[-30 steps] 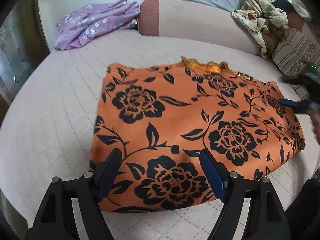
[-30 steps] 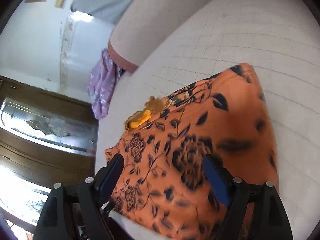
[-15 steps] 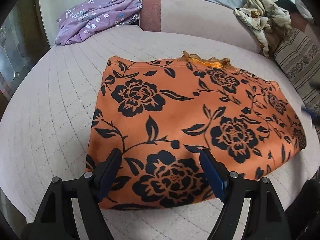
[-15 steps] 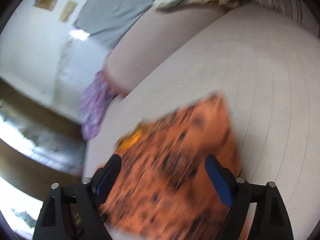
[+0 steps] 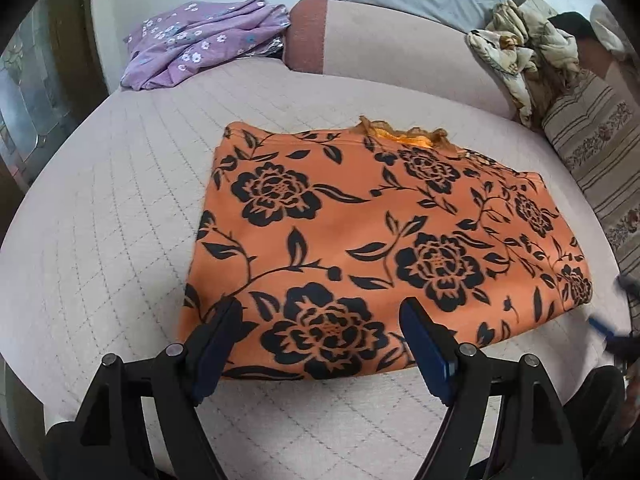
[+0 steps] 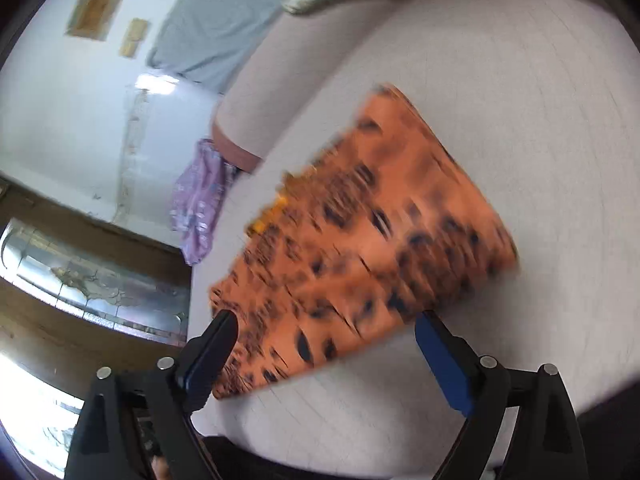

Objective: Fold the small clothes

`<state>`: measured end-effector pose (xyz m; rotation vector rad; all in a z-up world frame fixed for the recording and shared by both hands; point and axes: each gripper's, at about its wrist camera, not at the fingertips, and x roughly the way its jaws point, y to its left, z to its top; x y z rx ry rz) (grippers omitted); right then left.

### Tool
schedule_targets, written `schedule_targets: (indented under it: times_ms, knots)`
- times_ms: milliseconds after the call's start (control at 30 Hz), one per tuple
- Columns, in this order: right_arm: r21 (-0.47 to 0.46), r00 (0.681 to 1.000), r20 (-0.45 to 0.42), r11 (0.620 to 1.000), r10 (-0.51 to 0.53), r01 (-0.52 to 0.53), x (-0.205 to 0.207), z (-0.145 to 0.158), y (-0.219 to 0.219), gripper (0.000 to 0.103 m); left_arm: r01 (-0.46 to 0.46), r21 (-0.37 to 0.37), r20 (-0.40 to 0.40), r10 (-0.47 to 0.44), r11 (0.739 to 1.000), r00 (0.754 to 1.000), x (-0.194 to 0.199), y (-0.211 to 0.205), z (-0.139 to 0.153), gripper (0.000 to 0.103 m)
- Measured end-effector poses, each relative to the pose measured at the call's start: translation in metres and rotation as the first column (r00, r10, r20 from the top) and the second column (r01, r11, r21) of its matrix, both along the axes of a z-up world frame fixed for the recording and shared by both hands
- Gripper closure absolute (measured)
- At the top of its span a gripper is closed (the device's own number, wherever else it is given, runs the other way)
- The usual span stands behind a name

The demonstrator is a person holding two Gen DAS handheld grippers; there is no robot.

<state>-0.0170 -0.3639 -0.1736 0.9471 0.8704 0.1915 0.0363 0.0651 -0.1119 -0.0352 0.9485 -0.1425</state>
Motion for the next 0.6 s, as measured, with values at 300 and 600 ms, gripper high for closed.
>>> schedule_targets:
  times_ms: [300, 600]
  knots:
    - [0.199, 0.979, -0.089, 0.960, -0.183, 0.198, 0.005, -0.044, -0.034, 0.010, 0.047, -0.027, 0.004, -0.047, 0.999, 0.999, -0.001, -0.030, 0.000, 0.022]
    - [0.087, 0.966, -0.077, 0.964, -0.245, 0.252, 0.036, -0.033, -0.038, 0.086, 0.051, 0.010, -0.021, -0.051, 0.999, 0.998, 0.015, -0.051, -0.007, 0.022]
